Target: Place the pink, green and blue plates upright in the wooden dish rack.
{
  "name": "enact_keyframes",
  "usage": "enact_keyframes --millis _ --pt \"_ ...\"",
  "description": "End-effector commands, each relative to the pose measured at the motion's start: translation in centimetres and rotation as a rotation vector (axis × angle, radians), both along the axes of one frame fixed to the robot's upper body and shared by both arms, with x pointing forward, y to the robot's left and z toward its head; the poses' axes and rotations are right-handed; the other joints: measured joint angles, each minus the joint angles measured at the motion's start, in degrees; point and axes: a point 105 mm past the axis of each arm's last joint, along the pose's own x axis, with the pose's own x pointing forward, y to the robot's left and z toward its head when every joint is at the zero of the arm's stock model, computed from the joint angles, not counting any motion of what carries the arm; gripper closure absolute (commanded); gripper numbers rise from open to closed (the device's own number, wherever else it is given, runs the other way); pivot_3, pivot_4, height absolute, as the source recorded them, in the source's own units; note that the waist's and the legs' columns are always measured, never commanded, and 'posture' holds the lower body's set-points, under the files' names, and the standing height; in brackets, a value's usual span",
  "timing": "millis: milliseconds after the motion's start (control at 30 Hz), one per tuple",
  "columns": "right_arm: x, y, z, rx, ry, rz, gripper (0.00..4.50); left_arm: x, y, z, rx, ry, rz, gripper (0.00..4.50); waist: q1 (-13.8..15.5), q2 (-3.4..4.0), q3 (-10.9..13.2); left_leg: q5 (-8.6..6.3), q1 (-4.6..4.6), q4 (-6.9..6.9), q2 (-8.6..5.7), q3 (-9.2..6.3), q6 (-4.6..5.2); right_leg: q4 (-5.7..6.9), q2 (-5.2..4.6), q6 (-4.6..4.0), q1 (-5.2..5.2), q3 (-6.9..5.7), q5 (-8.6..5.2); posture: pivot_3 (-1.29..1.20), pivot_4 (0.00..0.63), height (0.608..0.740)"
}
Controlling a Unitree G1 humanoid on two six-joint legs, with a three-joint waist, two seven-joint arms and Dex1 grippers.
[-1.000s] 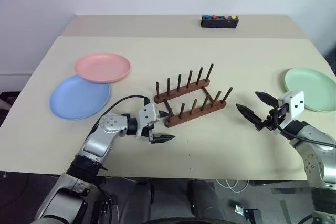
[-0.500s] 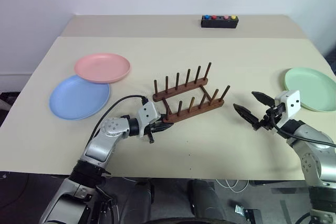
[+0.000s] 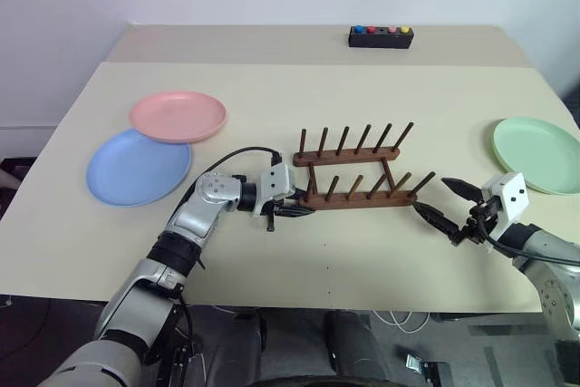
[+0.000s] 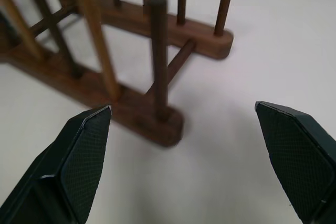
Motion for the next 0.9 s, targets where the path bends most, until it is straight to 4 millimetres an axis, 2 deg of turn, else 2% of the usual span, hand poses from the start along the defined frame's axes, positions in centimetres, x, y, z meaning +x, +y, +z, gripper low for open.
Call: enact_keyframes --millis 33,167,367,467,600,667,700,800,900 --pt "-0.3 -0.4 1.7 -0.015 -0.069 -0.015 0.00 0.5 0.2 1.0 -0.036 -0.029 0.004 2.20 -0.16 0.00 0.00 0.00 0.00 0.00 0.00 0.00 0.00 0.00 0.00 0.00 -0.01 0.00 0.00 0.00 0.150 0.734" --pt "-0.5 -0.7 1.6 -0.026 -0.064 -0.028 0.00 0.9 1.1 1.5 -0.087 -0.030 0.080 0.21 -0.14 0.00 0.00 0.00 0.01 -0.01 0.00 0.00 0.01 0.01 0.00 0.02 -0.01 0.00 0.01 0.00 0.150 0.734" --pt "-0.7 -0.9 1.5 -0.037 -0.047 -0.013 0.00 -0.4 3.2 2.2 -0.148 0.006 0.170 0.21 -0.18 0.01 0.00 -0.01 0.04 -0.06 0.02 0.00 0.02 0.03 0.00 0.04 -0.02 0.00 0.02 0.00 0.150 0.734" --pt "-1.0 -0.6 1.2 -0.030 -0.016 0.023 0.90 -1.7 4.2 2.1 -0.159 0.041 0.204 1.03 -0.06 0.01 0.00 -0.01 0.03 -0.02 0.02 0.00 0.02 0.02 -0.02 0.01 0.02 0.01 0.00 0.00 0.150 0.734" --pt "-1.2 1.1 -0.4 -0.087 0.053 0.112 2.95 -4.9 3.8 1.2 -0.134 0.104 0.156 3.07 -0.06 0.02 -0.01 -0.02 0.05 -0.04 0.02 0.00 0.02 0.01 -0.02 -0.14 0.03 0.01 -0.08 0.00 0.150 0.734" --pt "-0.9 1.4 -0.9 -0.110 0.063 0.118 4.00 -5.4 3.3 0.6 -0.091 0.118 0.149 4.10 0.04 0.02 -0.01 -0.02 0.06 -0.03 0.02 0.00 0.02 0.01 -0.02 -0.15 0.03 0.00 -0.09 0.00 0.150 0.734" --pt "-0.8 1.5 -1.0 -0.117 0.065 0.118 4.47 -5.5 3.1 0.3 -0.074 0.124 0.153 4.13 0.15 0.02 -0.01 -0.02 0.06 0.00 0.02 0.00 0.02 0.02 -0.02 -0.17 0.04 0.00 -0.10 0.00 0.150 0.734" --pt "-0.2 2.0 -1.2 -0.117 0.059 0.125 4.47 -5.5 2.2 0.2 -0.075 0.127 0.159 4.13 0.10 0.01 -0.01 -0.02 0.05 0.11 0.02 0.01 0.02 0.01 -0.02 -0.20 0.07 0.01 -0.10 0.00 0.150 0.734" --pt "0.7 2.5 -2.3 -0.172 0.076 0.118 4.47 -4.1 0.7 0.4 -0.114 0.074 0.230 4.13 0.15 0.00 0.00 -0.02 0.04 0.09 0.02 0.01 0.02 0.00 -0.02 -0.19 0.07 0.01 -0.10 0.00 0.150 0.734"
